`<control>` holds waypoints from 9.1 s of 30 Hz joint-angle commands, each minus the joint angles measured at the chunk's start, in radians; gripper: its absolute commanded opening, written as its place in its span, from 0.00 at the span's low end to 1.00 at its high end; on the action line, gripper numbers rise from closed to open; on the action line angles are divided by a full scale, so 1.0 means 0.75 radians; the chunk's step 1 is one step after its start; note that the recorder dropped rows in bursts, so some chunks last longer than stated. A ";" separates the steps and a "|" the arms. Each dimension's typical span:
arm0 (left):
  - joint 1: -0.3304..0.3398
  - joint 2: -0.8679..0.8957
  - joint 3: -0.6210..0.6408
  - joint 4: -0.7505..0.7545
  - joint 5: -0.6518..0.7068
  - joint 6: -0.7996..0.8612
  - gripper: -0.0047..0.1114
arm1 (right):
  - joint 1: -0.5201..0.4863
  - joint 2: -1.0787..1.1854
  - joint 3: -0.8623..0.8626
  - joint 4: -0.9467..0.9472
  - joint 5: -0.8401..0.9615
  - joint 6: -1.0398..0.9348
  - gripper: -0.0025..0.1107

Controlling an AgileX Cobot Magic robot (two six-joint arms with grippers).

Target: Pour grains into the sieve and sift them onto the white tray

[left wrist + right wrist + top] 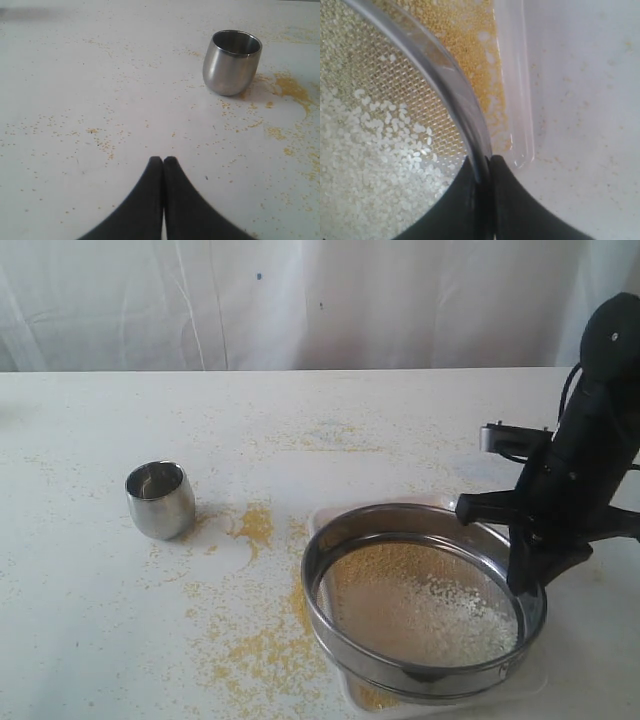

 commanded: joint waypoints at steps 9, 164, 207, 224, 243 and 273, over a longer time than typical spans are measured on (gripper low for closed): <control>-0.008 -0.005 0.007 -0.014 0.003 0.001 0.04 | -0.004 0.219 -0.188 0.226 0.010 -0.144 0.02; -0.008 -0.005 0.007 -0.014 0.003 0.001 0.04 | -0.006 0.016 -0.173 -0.024 -0.574 -0.248 0.36; -0.008 -0.005 0.007 -0.014 0.003 0.001 0.04 | -0.243 -1.747 0.863 -0.166 -1.458 0.021 0.02; -0.008 -0.005 0.007 -0.014 0.003 0.001 0.04 | -0.139 -2.085 1.026 -0.042 -1.321 -0.151 0.02; -0.008 -0.005 0.007 -0.004 0.003 0.001 0.04 | -0.298 -2.330 1.537 -0.346 -1.570 0.005 0.02; -0.008 -0.005 0.007 -0.004 0.003 0.001 0.04 | -0.298 -2.330 1.537 -0.382 -1.149 -0.071 0.02</control>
